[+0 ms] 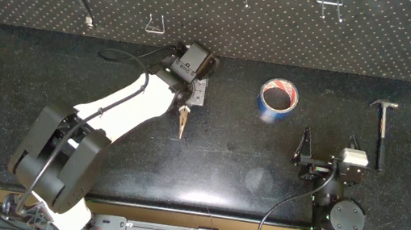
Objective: Place Tools Onto Pegboard
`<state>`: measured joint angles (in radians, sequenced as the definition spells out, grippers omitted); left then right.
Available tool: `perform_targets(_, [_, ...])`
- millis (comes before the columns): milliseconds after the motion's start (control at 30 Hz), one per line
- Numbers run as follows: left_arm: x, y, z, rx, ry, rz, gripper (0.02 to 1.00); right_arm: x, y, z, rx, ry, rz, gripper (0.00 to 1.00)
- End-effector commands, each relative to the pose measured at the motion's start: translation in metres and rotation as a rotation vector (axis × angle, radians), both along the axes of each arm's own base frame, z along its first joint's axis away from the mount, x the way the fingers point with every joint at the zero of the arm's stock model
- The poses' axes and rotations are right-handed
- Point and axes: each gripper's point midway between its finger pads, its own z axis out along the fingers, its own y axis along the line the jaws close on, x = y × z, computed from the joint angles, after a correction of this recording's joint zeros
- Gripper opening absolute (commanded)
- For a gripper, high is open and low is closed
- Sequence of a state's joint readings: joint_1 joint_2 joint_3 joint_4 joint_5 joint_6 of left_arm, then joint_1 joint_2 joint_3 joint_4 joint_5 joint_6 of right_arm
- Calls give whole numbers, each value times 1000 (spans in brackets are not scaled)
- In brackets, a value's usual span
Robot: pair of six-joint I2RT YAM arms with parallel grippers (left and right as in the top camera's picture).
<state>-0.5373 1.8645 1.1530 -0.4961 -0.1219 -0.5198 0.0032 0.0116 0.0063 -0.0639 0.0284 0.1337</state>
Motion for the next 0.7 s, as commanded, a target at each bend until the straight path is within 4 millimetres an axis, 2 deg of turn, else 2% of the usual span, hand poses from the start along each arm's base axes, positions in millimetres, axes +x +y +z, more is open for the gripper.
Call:
perform_targets(33, [0,-7,-5,-29,23,-7,137,0,-1,0,-8,-3,-9,980])
perform_targets(133, [0,-7,-5,-29,23,-7,137,0,-1,0,-8,-3,-9,980])
perform_targets(233, [0,-7,-5,-30,23,-7,31,0,-1,0,-8,-3,-9,980])
perform_targets(367, [1,-8,1,-36,11,-7,27,0,-1,0,-8,-3,-9,980])
perform_targets(533, [5,0,36,-24,-66,-6,29,0,-1,0,-8,-3,-9,978])
perform_targets(700, [-14,17,79,-17,-89,-4,29,0,-1,0,-8,-3,-9,980])
